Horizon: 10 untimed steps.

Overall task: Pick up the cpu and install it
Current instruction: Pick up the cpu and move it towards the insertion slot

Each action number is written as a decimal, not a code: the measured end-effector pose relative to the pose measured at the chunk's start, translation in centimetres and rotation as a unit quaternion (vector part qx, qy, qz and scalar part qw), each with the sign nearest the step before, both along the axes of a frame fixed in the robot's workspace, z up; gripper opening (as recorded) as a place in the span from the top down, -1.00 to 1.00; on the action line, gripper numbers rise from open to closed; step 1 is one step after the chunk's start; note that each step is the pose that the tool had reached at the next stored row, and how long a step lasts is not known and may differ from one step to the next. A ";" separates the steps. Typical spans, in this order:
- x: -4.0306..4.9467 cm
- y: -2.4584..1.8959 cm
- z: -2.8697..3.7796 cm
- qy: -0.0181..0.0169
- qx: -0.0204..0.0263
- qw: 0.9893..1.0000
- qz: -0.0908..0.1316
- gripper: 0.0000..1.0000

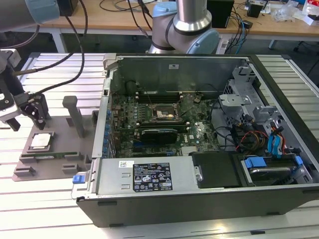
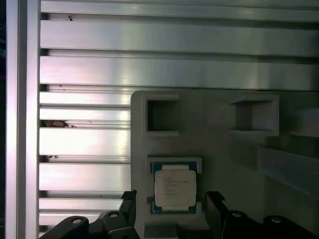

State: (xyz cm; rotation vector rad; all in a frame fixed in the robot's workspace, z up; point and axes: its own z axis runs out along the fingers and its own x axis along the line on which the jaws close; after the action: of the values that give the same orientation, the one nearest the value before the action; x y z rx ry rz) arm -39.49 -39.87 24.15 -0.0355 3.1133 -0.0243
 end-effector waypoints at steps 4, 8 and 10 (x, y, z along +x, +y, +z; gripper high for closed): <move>0.15 -0.16 -1.46 0.000 0.000 1.000 0.010 -0.33; 0.37 -0.43 -2.67 0.000 0.000 1.000 0.024 -0.33; 0.55 -0.43 -3.13 0.000 0.000 1.000 0.027 -0.33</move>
State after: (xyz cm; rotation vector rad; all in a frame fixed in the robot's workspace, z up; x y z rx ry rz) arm -38.93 -40.30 21.02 -0.1185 3.1112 -0.0233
